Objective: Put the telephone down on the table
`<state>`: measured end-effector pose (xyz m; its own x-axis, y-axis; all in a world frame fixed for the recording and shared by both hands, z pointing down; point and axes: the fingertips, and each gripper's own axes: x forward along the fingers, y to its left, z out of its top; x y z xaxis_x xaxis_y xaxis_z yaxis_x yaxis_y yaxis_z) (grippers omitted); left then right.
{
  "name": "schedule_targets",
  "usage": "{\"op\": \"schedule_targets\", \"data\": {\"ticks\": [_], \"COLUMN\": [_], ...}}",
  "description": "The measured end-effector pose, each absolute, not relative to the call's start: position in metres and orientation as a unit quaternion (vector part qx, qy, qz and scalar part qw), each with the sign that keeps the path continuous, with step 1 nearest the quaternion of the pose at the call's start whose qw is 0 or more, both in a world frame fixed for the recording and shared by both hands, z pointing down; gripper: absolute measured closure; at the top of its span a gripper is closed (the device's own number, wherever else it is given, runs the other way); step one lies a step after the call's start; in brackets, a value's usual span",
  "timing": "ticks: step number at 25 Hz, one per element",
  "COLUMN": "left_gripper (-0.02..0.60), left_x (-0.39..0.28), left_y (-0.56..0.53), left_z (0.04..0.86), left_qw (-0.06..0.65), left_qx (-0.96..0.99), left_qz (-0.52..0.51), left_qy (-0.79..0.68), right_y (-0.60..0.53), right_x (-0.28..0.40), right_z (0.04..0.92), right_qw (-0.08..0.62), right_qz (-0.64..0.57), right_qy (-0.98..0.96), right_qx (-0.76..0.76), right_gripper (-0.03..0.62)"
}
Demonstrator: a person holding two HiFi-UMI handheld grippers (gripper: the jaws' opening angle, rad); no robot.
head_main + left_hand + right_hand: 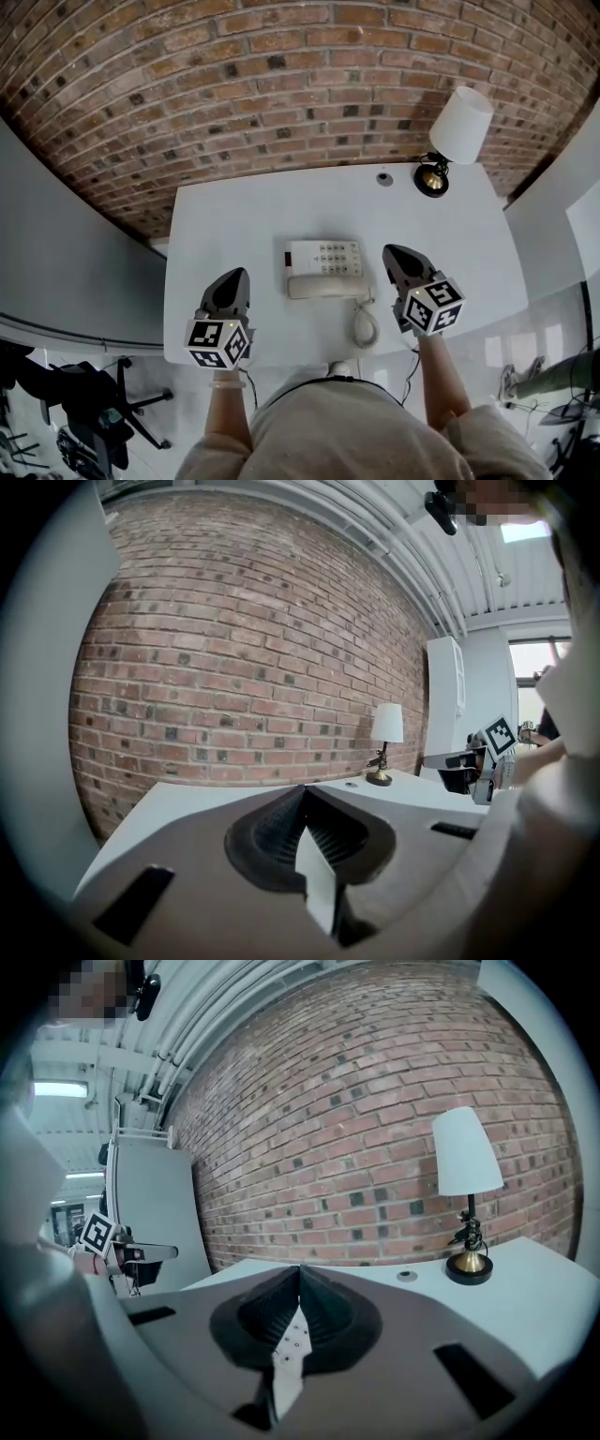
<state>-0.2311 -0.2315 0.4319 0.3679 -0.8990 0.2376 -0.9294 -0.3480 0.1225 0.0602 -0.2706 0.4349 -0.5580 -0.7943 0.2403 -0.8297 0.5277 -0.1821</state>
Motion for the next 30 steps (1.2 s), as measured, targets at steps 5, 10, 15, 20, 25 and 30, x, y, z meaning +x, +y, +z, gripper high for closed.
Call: {"op": "schedule_targets", "data": {"ticks": [5,10,15,20,25,30], "left_gripper": [0.577,0.577,0.577,0.577,0.577,0.577], "left_x": [-0.232,-0.234,-0.24,-0.243,-0.244,-0.244], "left_y": [-0.233,-0.235,-0.238,-0.241,-0.245,-0.25], "left_z": [0.419,0.408,0.4,0.391,0.383,0.38], "left_qw": [0.094,0.083,0.074,0.061,0.052,0.044], "left_qx": [0.818,0.815,0.813,0.811,0.809,0.807], "left_qz": [0.065,0.052,0.043,0.037,0.034,0.031], "left_qy": [-0.564,-0.572,-0.577,-0.581,-0.584,-0.588], "right_y": [-0.269,-0.269,-0.272,-0.273,-0.276,-0.278], "right_x": [0.061,0.06,0.059,0.061,0.064,0.066], "right_z": [0.424,0.411,0.404,0.399,0.394,0.394], "right_qw": [0.051,0.042,0.033,0.023,0.012,0.009], "right_qz": [0.121,0.104,0.094,0.092,0.088,0.089], "right_qy": [-0.873,-0.877,-0.877,-0.874,-0.873,-0.87], "right_qx": [0.469,0.467,0.47,0.476,0.48,0.485], "right_gripper": [0.589,0.589,0.589,0.589,0.589,0.589]}}
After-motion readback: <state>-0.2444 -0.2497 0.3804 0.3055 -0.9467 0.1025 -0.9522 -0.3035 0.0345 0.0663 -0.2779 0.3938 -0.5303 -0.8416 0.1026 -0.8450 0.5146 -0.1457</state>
